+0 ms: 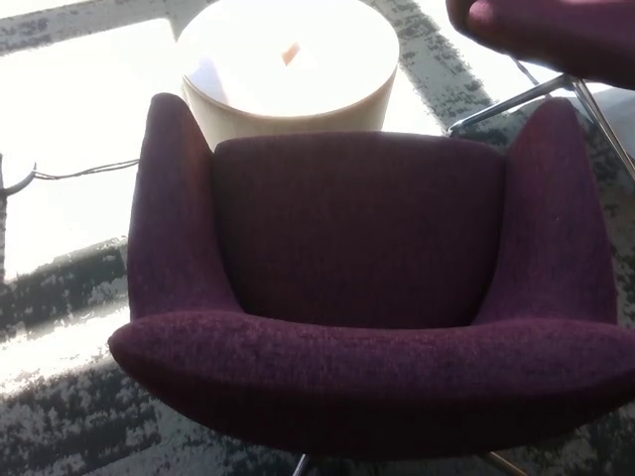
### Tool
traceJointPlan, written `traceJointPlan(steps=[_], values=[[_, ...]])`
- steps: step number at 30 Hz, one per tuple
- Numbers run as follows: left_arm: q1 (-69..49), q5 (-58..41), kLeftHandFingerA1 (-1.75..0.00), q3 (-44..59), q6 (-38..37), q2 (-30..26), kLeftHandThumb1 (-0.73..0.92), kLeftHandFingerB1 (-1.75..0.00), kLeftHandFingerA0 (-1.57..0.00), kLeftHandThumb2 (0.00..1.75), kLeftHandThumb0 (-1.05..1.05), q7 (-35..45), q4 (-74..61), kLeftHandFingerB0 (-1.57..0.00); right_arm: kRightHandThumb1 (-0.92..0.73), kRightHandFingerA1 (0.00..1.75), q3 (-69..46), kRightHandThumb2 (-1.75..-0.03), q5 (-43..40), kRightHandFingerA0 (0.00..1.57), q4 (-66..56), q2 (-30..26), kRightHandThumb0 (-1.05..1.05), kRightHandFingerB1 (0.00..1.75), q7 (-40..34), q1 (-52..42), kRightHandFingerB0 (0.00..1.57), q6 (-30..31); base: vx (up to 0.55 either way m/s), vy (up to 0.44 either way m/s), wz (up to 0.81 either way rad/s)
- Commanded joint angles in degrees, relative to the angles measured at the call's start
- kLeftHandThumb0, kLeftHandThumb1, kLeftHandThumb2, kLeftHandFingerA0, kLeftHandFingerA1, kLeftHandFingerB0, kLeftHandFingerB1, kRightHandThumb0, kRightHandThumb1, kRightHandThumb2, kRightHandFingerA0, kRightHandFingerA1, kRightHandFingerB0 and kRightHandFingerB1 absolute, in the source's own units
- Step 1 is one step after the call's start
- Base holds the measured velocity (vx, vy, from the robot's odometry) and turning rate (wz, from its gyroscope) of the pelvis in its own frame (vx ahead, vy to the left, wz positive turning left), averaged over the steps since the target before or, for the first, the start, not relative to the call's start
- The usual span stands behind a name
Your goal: The robot stands in front of a sofa and uses its left hand to push the left side of the sofa
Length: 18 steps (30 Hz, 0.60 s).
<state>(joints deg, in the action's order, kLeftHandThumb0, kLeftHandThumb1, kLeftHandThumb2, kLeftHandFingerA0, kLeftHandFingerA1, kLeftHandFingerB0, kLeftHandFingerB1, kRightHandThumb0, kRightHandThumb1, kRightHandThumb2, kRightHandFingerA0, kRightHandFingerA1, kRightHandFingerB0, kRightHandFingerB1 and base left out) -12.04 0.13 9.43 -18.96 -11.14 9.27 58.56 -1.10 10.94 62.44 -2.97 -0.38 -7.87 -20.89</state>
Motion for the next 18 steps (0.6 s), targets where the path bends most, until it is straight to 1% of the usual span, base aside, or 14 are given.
traceJointPlan(steps=[1, 3, 4, 5, 6, 7, 9, 10, 11, 12, 14, 16, 17, 18], values=[[2.3, -8.6, -0.33, 6.2, -12.5, -1.1, 0.86, -0.26, -0.06, 1.18, -0.78, 8.6, 0.3, -0.05, -0.78, 0.37, -2.7, -0.64, -3.5, 0.44, 4.0, 0.2, -0.58, 0.35, -1.0, 0.7, 0.35, -16.8, 0.00, 0.000, 0.00], [3.7, -8.8, -0.31, 7.0, -12.4, -2.1, 0.87, -0.25, -0.05, 1.19, -0.76, 9.4, -1.3, -0.05, -0.77, 0.37, -3.2, -0.64, -3.7, 0.44, 4.6, 0.4, -0.58, 0.34, -0.6, 1.2, 0.35, -17.2, 0.00, 0.000, 0.00], [4.4, -8.6, -0.29, 7.1, -12.7, -2.6, 0.88, -0.25, -0.05, 1.21, -0.77, 9.6, -1.9, -0.05, -0.62, 0.55, -3.4, -1.00, -3.8, 0.38, 4.9, 0.4, -0.54, 0.47, -0.5, 1.6, 0.23, -17.4, 0.00, 0.000, 0.00], [4.9, -8.4, -0.29, 7.2, -12.7, -2.9, 0.88, -0.25, -0.05, 1.21, -0.77, 9.6, -2.4, -0.05, -0.62, 0.55, -3.5, -1.00, -3.8, 0.38, 5.2, 0.4, -0.54, 0.47, -0.3, 1.9, 0.23, -17.5, 0.00, 0.000, 0.00], [5.9, -8.7, -0.32, 7.8, -13.4, -3.3, 0.86, -0.26, -0.06, 1.20, -0.82, 9.6, -2.8, -0.06, -0.78, 0.37, -3.8, -0.63, -3.9, 0.44, 5.6, 0.4, -0.58, 0.34, 0.2, 2.4, 0.35, -17.4, 0.00, 0.000, 0.00], [7.9, -9.2, -0.27, 8.4, -12.1, -4.6, 0.85, -0.22, -0.06, 1.20, -0.84, 10.5, -4.1, -0.06, -0.76, 0.37, -4.4, -0.64, -4.7, 0.44, 6.0, 0.5, -0.60, 0.34, 1.3, 2.8, 0.35, -17.3, 0.00, 0.000, 0.00], [9.8, -9.6, -0.30, 9.2, -12.4, -5.5, 0.84, -0.26, -0.07, 1.19, -0.84, 11.3, -4.1, -0.07, -0.76, 0.38, -4.7, -0.64, -4.7, 0.45, 6.5, 0.5, -0.60, 0.35, 1.5, 3.2, 0.36, -17.7, 0.00, 0.000, 0.00], [11.1, -9.6, -0.31, 9.4, -11.9, -6.1, 0.84, -0.24, -0.07, 1.19, -0.85, 11.2, -4.7, -0.07, -0.77, 0.38, -4.8, -0.64, -4.8, 0.44, 6.8, 0.5, -0.59, 0.35, 1.8, 3.3, 0.36, -18.2, 0.00, 0.000, 0.00], [12.3, -9.8, -0.27, 9.7, -11.1, -6.5, 0.85, -0.22, -0.06, 1.20, -0.85, 12.0, -4.5, -0.06, -0.77, 0.38, -4.7, -0.64, -4.5, 0.45, 7.0, 0.4, -0.59, 0.35, 1.4, 3.5, 0.36, -18.5, 0.00, 0.000, 0.00], [13.7, -10.1, -0.30, 10.0, -10.5, -6.8, 0.85, -0.23, -0.07, 1.20, -0.83, 12.1, -4.9, -0.06, -0.77, 0.38, -4.4, -0.64, -4.0, 0.46, 7.1, 0.3, -0.58, 0.35, 0.8, 3.6, 0.37, -18.8, 0.00, 0.000, 0.00], [15.4, -10.5, -0.28, 10.4, -10.0, -7.1, 0.86, -0.22, -0.06, 1.20, -0.82, 12.8, -5.2, -0.06, -0.77, 0.38, -4.1, -0.64, -3.5, 0.46, 7.3, 0.1, -0.58, 0.35, 0.1, 4.1, 0.37, -19.1, 0.00, 0.000, 0.00], [18.3, -10.4, -0.33, 10.6, -10.3, -7.7, 0.85, -0.25, -0.06, 1.19, -0.82, 12.6, -4.5, -0.06, -0.77, 0.39, -4.5, -0.64, -4.0, 0.46, 7.8, 0.1, -0.59, 0.35, 0.6, 5.2, 0.37, -19.4, 0.00, 0.000, 0.00], [19.2, -10.2, -0.39, 10.6, -10.4, -7.8, 0.79, -0.30, -0.02, 1.18, -0.72, 12.3, -4.4, -0.02, -0.78, 0.38, -4.3, -0.64, -3.7, 0.45, 7.8, -0.1, -0.58, 0.35, 0.3, 5.5, 0.36, -19.5, 0.00, 0.000, 0.00], [19.9, -9.9, -0.39, 10.5, -10.5, -7.9, 0.79, -0.30, -0.02, 1.18, -0.72, 11.7, -4.5, -0.02, -0.78, 0.38, -4.1, -0.64, -3.5, 0.45, 7.9, -0.2, -0.58, 0.35, 0.1, 5.7, 0.36, -19.8, 0.00, 0.000, 0.00]])
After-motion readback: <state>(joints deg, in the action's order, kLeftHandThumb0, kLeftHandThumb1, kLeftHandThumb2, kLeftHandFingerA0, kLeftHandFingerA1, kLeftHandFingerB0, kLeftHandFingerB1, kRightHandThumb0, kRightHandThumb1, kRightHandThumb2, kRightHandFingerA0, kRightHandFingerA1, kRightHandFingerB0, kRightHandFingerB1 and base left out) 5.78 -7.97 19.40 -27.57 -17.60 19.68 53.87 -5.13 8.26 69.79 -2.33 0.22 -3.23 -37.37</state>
